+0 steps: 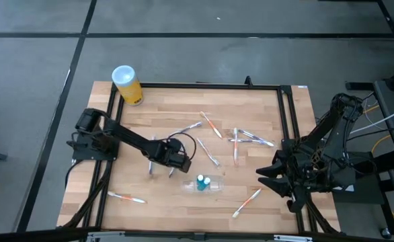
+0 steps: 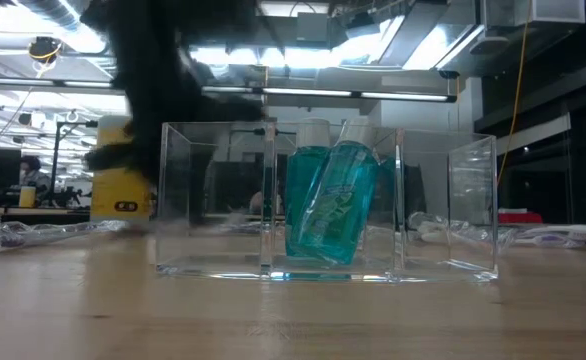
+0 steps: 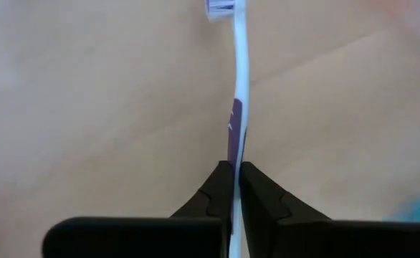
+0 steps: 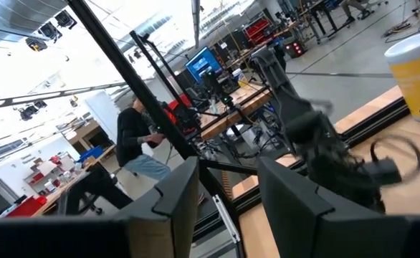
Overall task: Pick & Place toothbrushing station
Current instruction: Put the purple toothbrush into the left section of the transparent organizer
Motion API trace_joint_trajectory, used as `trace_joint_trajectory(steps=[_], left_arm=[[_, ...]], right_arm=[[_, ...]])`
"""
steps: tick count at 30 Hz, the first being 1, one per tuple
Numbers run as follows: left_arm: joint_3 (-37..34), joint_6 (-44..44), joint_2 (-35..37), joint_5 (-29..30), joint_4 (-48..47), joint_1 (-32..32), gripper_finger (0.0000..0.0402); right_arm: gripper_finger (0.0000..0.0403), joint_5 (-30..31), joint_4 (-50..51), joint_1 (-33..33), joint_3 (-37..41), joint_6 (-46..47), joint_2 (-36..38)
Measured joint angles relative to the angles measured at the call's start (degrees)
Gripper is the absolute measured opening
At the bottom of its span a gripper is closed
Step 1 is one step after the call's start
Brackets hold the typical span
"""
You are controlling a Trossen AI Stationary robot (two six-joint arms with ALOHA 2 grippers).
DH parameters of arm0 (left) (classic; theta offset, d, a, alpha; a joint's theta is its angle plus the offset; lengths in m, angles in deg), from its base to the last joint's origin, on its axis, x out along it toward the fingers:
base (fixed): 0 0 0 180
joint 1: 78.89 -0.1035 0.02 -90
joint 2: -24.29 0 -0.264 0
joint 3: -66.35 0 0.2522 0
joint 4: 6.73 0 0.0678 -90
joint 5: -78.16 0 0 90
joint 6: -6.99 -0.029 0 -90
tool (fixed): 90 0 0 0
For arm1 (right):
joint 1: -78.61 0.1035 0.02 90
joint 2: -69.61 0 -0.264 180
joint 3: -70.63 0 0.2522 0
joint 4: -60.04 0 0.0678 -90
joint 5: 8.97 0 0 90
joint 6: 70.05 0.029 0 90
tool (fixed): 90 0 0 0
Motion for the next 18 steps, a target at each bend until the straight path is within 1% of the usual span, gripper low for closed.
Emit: trace_joint_trajectory(steps=[7,11,13,15,18], left_arm=[[0.15,-6.31,10.70,8.64,4.79,0.00,0.0004],[0.19,-15.28,15.75,9.59,11.81,0.50,0.0004],[0.19,-18.05,17.59,11.49,15.25,2.17,0.0003],[0.30,-21.27,18.33,15.93,19.64,5.09,0.0003],[0.30,-21.68,18.28,25.88,20.62,10.47,0.0003]], right_arm=[[0.0149,-3.60,0.84,-3.48,0.00,0.45,0.00],[0.0149,-7.79,1.33,-6.65,0.00,0.95,0.00],[0.0149,-9.31,1.63,-7.79,0.00,0.97,0.00],[0.0149,-9.88,1.87,-8.24,0.00,0.98,0.00],[0.0149,-9.75,2.34,-8.30,0.00,0.92,0.00]])
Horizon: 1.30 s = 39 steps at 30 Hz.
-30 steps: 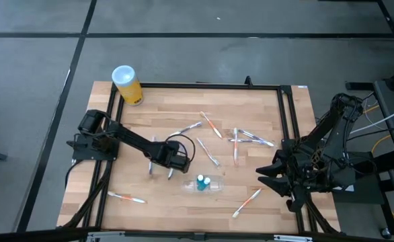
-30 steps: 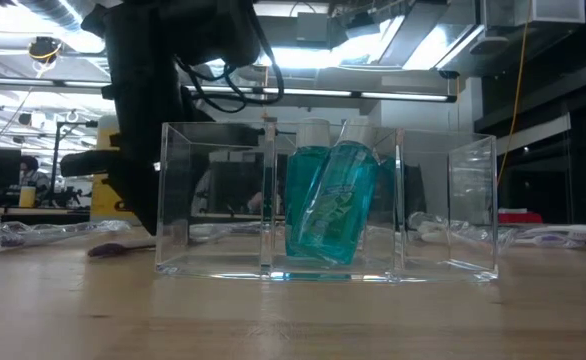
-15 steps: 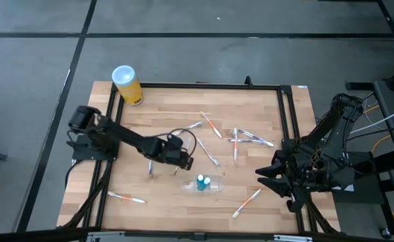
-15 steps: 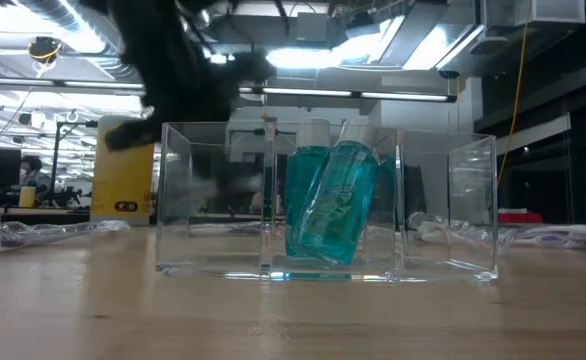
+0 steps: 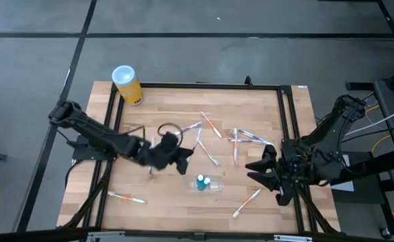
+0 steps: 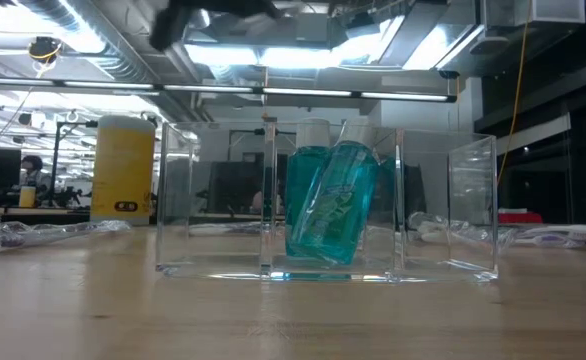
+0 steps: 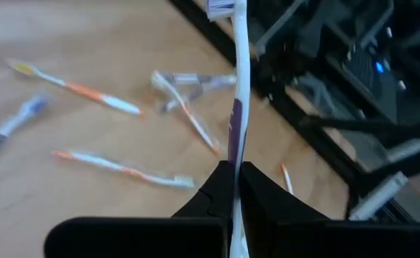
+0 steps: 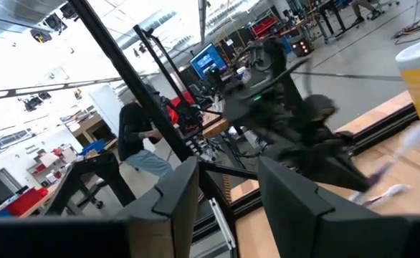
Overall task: Pick & Place toothbrushing station
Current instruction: Put the purple toothbrush into the left section of the transparent organizer
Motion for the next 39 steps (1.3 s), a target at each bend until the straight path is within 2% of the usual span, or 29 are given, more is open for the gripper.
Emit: trace_joint_trajectory(steps=[4,7,9,11,16,21,39], left_arm=[[-0.04,5.59,-3.45,15.99,0.09,7.95,0.0003],[0.00,15.20,-8.16,29.15,0.48,13.14,0.0003],[0.00,22.05,-12.36,35.64,1.39,15.33,0.0003],[0.00,26.82,-16.70,39.64,3.67,16.56,0.0003],[1.21,28.66,-25.11,43.27,9.38,16.70,0.0003],[1.64,26.77,-28.09,44.14,9.74,16.74,0.0003],[1.64,19.45,-29.08,35.91,9.88,18.75,0.0003]], right_arm=[[0.0149,0.63,0.09,0.13,0.00,-0.14,0.00],[0.0149,0.63,0.11,0.15,0.00,-0.43,0.00],[0.0148,0.64,0.06,0.17,0.00,-0.41,0.00],[0.0148,0.75,0.07,0.17,0.00,-0.31,0.00],[0.0148,0.77,0.02,0.17,0.00,2.46,0.00],[0.0148,0.72,0.02,0.17,0.00,6.31,0.00],[0.0148,2.62,-0.18,-0.52,0.00,7.70,0.00]])
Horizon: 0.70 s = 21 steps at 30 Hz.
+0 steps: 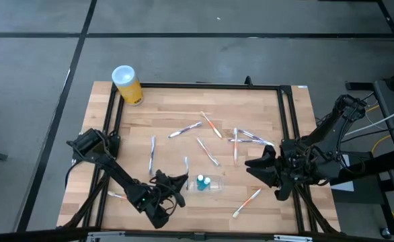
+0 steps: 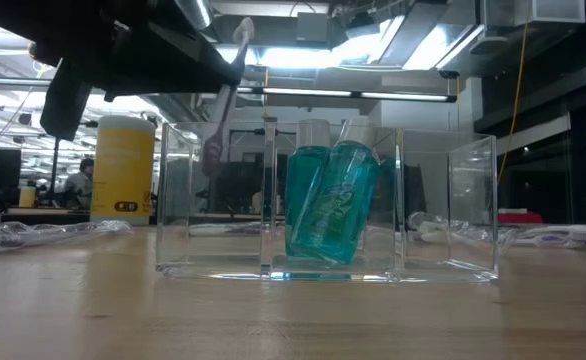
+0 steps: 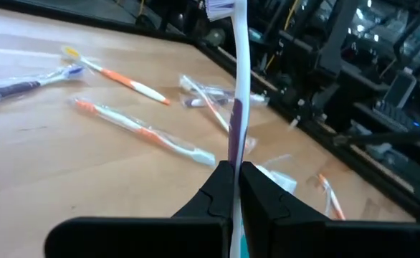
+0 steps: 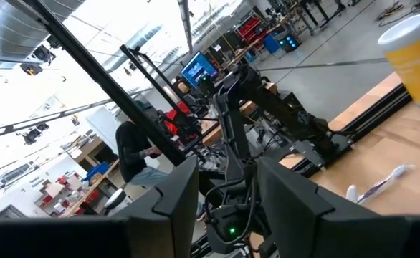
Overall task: Pick & Place toothbrushing station
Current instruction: Put the purple toothbrush into the left section of the transparent organizer
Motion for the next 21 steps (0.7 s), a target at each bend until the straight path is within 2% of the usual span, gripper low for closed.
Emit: trace_joint_trajectory(steps=[14,21], left_arm=[[0.00,-4.01,0.00,-3.40,-0.14,3.55,0.0004],[0.00,-7.64,0.02,-5.41,-0.35,4.88,0.0036]], right_arm=[[0.0148,2.22,0.02,-0.12,0.00,-1.12,0.00],[0.0148,2.23,0.00,-0.37,0.00,-1.31,0.00]])
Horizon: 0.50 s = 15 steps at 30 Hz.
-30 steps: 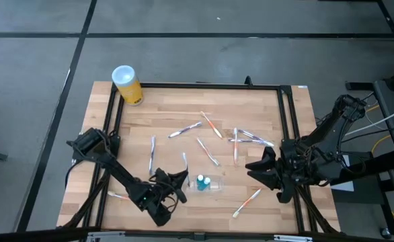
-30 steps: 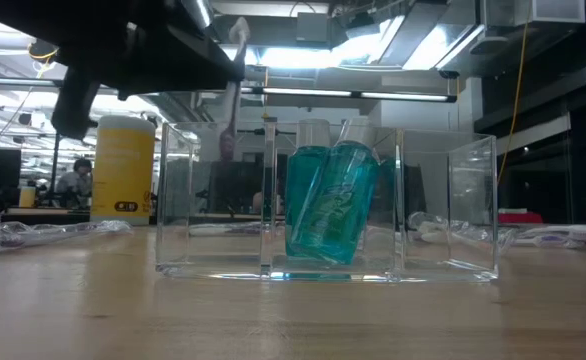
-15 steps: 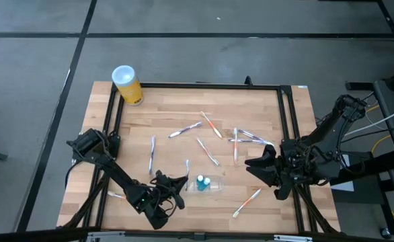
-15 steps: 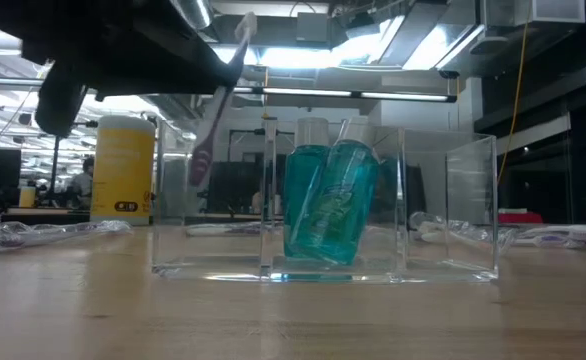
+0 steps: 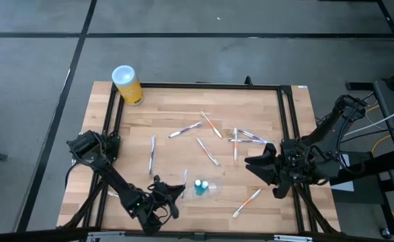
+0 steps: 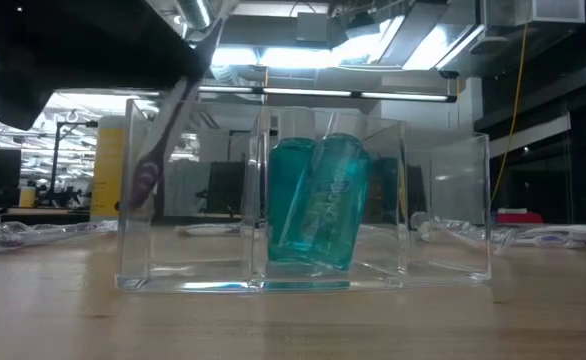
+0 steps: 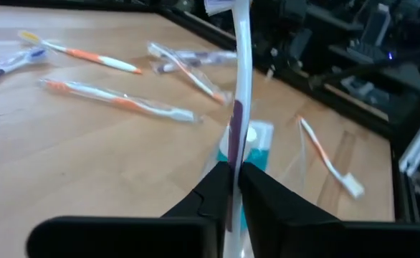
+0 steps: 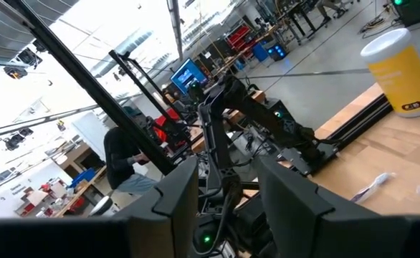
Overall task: Pick & Place toothbrushing station
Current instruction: Put the purple toothbrush into the left section of the transparent organizer, then adjust the transparent organizer
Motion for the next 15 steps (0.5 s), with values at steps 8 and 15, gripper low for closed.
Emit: trace_joint_trajectory(steps=[8,15], left_arm=[[0.00,-3.47,0.00,-2.48,-0.15,0.69,0.0063],[0.00,-2.23,0.32,-3.73,-0.28,1.07,0.0063]], right_arm=[[0.0149,0.22,0.00,0.02,0.00,0.04,0.00],[0.0149,0.44,0.00,-0.05,0.00,0.05,0.00]])
